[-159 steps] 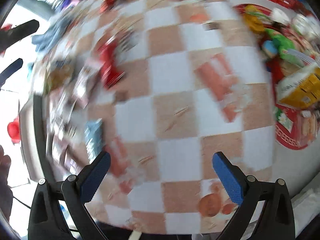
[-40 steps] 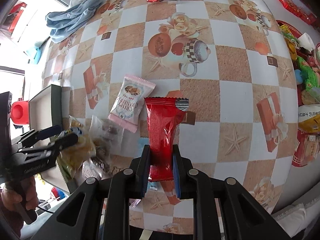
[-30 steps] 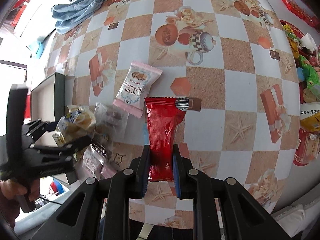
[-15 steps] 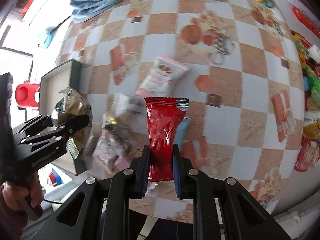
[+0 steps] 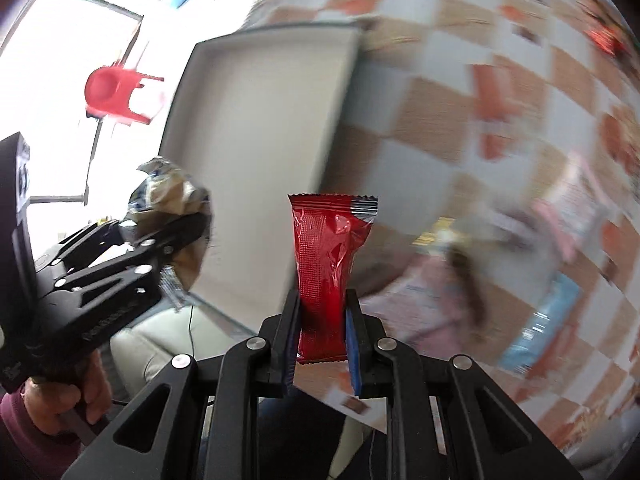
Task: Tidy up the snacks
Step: 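Carry the chip bag and red bar into the white tray and release both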
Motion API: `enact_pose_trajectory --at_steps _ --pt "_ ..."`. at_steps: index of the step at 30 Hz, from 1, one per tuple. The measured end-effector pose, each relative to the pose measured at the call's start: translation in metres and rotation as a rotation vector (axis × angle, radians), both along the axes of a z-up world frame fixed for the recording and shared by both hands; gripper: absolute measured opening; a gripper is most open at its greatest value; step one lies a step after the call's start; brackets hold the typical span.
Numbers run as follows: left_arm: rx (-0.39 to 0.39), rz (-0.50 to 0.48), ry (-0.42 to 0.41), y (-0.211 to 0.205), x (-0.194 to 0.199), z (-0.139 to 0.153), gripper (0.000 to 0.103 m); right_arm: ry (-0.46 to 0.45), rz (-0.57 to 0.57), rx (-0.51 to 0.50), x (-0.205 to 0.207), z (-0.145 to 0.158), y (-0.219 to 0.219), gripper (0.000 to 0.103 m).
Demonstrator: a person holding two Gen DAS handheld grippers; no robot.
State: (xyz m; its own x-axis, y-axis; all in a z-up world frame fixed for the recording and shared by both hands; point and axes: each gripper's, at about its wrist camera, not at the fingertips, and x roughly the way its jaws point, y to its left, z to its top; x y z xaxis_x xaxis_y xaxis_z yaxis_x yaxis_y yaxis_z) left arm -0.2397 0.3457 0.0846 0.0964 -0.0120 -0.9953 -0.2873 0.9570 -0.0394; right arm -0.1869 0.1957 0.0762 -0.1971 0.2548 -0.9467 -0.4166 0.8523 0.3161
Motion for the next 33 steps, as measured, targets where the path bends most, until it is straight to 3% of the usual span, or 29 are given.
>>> enact_pose_trajectory --at_steps 6,7,9,11,12,13,16,24,29,33 --pt "0.034 0.012 0.046 0.01 -0.014 -0.015 0.057 0.054 0.03 0.033 -0.002 -0.016 0.048 0.021" --pt "0.043 0.011 0.055 0.01 -0.015 -0.017 0.06 0.061 0.032 0.039 -0.004 -0.018 0.053 0.022" --pt "0.068 0.01 0.062 0.01 -0.018 -0.018 0.076 0.078 0.036 0.035 -0.003 -0.023 0.06 0.025" --pt "0.109 0.005 0.067 0.01 -0.021 -0.017 0.078 0.064 0.035 -0.007 -0.003 -0.025 0.058 0.049" --pt "0.115 0.002 0.073 0.011 -0.022 -0.018 0.078 0.049 0.029 -0.027 -0.002 -0.026 0.054 0.079" --pt "0.113 -0.001 0.077 0.011 -0.024 -0.018 0.078 0.039 0.017 -0.035 -0.001 -0.026 0.046 0.102" --pt "0.123 -0.023 0.079 0.007 -0.028 -0.016 0.079 0.039 -0.039 -0.03 0.007 -0.026 0.019 0.103" --pt "0.094 -0.118 0.021 -0.041 -0.012 -0.003 0.079 0.068 -0.301 -0.201 0.006 -0.045 -0.115 0.103" --pt "0.064 -0.271 -0.023 -0.098 0.013 0.01 0.079 0.128 -0.477 -0.294 -0.003 -0.064 -0.188 0.103" --pt "0.058 -0.416 -0.018 -0.138 0.026 0.012 0.08 0.152 -0.545 -0.319 -0.005 -0.073 -0.219 0.103"
